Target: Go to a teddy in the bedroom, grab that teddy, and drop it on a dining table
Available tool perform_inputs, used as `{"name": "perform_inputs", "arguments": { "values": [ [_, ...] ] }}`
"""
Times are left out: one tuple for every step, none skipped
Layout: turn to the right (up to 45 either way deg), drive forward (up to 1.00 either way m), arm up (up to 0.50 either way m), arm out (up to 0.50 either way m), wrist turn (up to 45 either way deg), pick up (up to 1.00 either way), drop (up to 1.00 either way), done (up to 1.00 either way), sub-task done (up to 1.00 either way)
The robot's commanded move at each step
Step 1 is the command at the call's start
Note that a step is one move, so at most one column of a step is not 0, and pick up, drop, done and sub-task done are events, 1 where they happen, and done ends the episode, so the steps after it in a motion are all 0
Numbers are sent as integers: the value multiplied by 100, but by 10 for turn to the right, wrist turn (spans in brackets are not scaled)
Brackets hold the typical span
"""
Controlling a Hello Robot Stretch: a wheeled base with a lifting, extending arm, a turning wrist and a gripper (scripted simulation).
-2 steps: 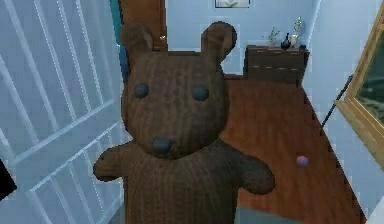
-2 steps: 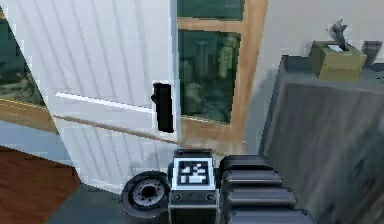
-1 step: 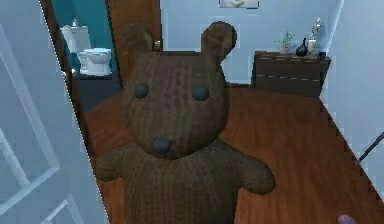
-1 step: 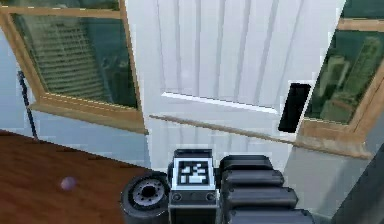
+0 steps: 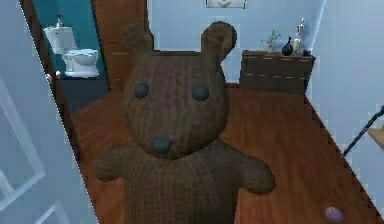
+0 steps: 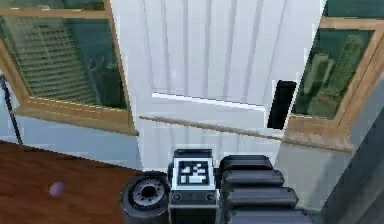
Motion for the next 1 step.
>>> {"name": "perform_inputs", "arguments": {
  "values": [
    [0,85,0,0,0,0,0,0,0]
  ]
}}
